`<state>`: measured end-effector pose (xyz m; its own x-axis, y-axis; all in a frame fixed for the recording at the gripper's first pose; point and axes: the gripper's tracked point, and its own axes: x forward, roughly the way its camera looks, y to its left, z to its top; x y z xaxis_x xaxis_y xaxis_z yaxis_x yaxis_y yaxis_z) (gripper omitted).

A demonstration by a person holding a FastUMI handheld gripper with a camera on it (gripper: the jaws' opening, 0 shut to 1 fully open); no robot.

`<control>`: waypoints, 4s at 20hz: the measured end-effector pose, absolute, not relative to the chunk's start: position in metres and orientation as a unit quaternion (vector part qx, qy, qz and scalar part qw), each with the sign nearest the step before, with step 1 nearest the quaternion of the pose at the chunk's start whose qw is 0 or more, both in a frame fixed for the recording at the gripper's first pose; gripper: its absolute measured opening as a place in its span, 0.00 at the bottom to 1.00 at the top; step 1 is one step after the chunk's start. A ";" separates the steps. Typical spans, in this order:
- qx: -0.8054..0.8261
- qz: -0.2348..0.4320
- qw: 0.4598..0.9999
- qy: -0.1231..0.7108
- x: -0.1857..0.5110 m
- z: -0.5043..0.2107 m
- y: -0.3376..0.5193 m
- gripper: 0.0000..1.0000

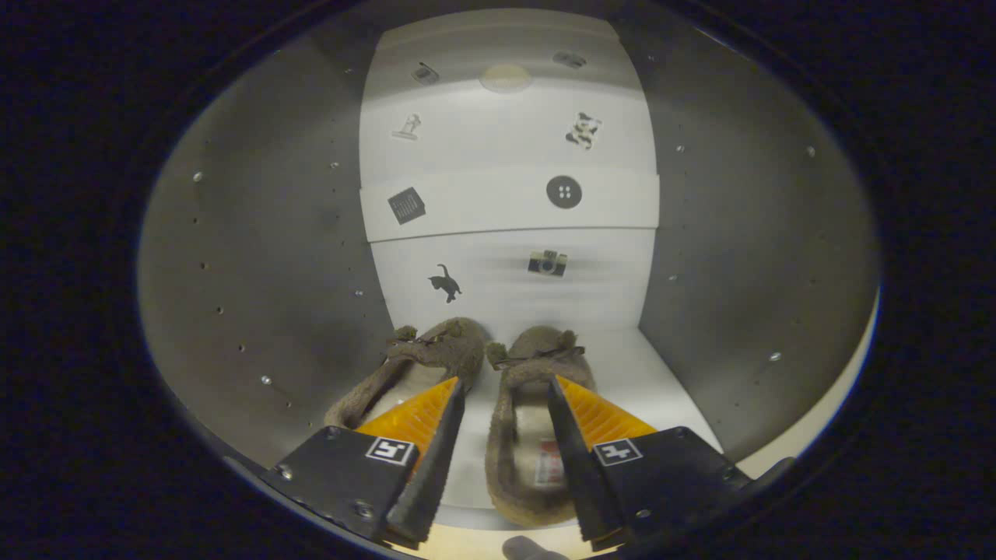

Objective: Open the shoe cabinet door, grab the shoes and put them into the shoe cabinet, then close the shoe cabinet door.

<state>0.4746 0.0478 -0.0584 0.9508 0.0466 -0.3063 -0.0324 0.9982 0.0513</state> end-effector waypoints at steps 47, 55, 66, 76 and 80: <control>0.032 0.140 0.987 0.066 0.072 0.003 -0.241 0.99; 0.019 0.129 0.989 0.067 0.065 0.004 -0.209 0.97; 0.034 0.113 0.990 0.077 0.087 -0.002 -0.068 0.96; 0.022 0.132 0.989 0.070 0.142 -0.007 0.031 0.99; 0.021 0.118 0.991 0.064 0.126 -0.002 0.035 0.99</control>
<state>0.1257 0.0347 -0.0021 0.9642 0.2356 -0.1218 -0.2303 0.9715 0.0558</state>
